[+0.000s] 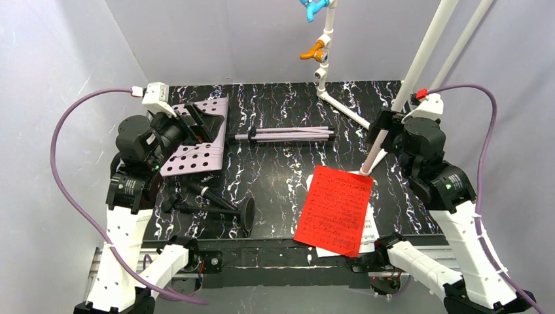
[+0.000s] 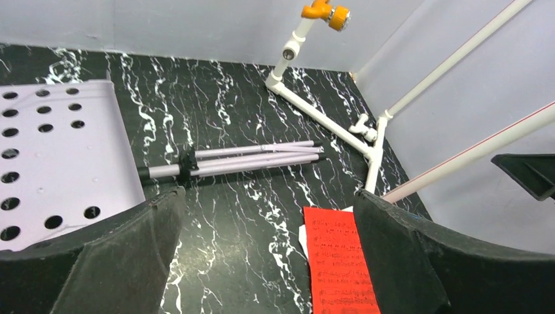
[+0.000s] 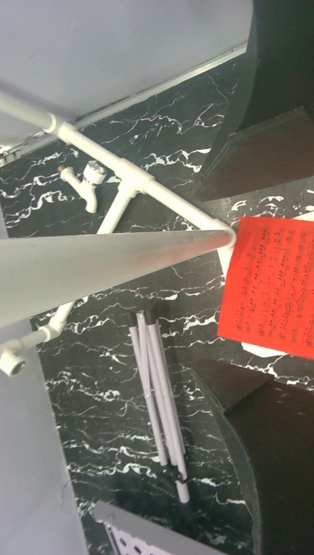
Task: Set up the instrument practice props
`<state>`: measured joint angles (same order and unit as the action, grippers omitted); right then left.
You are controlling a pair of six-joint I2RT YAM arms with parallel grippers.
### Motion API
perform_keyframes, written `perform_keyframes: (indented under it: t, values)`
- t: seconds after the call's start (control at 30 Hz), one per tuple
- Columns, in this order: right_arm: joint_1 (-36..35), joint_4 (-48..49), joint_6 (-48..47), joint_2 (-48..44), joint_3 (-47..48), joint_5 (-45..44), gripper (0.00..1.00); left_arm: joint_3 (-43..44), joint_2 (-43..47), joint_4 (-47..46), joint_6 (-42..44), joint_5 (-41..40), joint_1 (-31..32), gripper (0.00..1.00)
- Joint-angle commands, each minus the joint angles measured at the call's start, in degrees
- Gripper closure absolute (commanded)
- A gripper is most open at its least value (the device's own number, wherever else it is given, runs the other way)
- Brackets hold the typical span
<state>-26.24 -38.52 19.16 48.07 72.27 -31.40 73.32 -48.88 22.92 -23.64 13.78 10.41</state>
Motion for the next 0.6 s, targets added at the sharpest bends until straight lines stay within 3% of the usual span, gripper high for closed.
perform_keyframes:
  t: [0.0, 0.37, 0.47, 0.57]
  values:
    - [0.2, -0.2, 0.9, -1.0, -0.3, -0.9, 0.0, -1.5, -1.1, 1.0, -1.8, 3.1, -0.1, 0.0]
    - [0.2, 7.9, -1.6, -11.2, -13.1, 9.3, 0.0, -8.0, -4.5, 9.1, -1.6, 5.9, -0.1, 0.0]
    - [0.2, 6.3, 3.3, -11.1, -14.7, 9.1, 0.0, -9.2, -5.7, 12.6, -1.9, 1.8, -0.1, 0.0]
    - [0.2, 7.0, 2.2, -10.3, -16.4, 15.7, 0.0, -8.9, -7.4, 17.5, -1.5, -5.5, -0.1, 0.0]
